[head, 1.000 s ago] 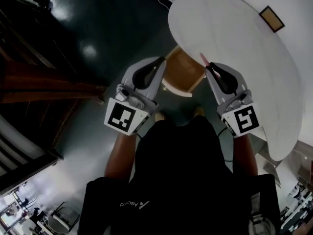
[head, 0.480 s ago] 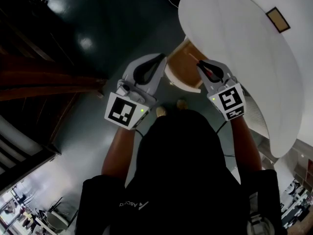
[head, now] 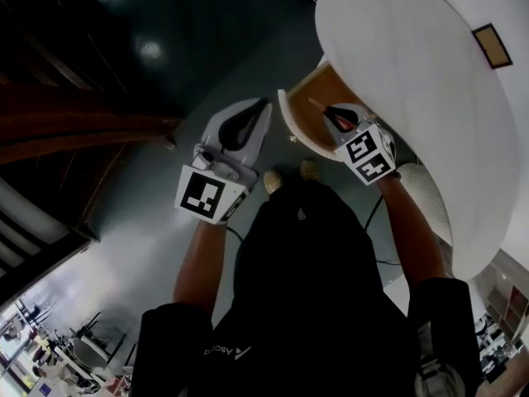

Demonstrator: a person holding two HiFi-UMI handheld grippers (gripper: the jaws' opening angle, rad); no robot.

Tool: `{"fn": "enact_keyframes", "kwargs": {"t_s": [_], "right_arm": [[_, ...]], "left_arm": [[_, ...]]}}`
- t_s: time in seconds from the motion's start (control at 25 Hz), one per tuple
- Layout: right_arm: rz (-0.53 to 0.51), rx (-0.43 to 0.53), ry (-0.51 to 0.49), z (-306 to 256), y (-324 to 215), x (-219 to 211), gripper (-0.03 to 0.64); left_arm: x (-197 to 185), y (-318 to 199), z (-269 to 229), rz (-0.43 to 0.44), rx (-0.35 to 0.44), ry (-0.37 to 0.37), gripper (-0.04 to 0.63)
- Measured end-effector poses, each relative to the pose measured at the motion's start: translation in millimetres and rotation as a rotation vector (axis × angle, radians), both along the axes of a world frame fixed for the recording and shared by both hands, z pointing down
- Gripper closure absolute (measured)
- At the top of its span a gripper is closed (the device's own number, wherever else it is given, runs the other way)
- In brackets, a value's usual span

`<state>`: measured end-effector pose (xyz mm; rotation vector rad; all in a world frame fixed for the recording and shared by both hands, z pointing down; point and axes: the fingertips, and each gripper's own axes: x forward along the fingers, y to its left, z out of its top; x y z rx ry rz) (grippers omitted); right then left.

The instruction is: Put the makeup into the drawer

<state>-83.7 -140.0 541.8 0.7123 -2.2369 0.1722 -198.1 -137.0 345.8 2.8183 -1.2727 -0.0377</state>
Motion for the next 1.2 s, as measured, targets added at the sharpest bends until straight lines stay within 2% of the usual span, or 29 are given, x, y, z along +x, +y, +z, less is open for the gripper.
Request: {"fn": "enact_keyframes", "kwargs": {"t_s": [0.28,0.56,0.92,1.2], "right_arm": [[-0.074,-0.103,0.122,72.0,-19.8,-1.1,0.566],[-0.156,-0.189,0.235,137.1,-33.6,-10.7,0.566],[-0.215,-0.283,0.311,196.0,-34.8,-22.0,0.566],[-0.225,-0.329,0.348,218.2,-33.6,-17.9,0.565]], "left_arm": [[-18.4,-13.3,33.6,-0.081,-0.075,-0.005,0.584],[-40.9,-20.8,53.8,-0.154,-0.116,-0.012,0.584],[-64.5,-28.4,80.4,-0.207,-0.165,-0.020,0.584],[-61.3,-26.8,92.5,-0.213,-0.186,-0.025,0.584]]}}
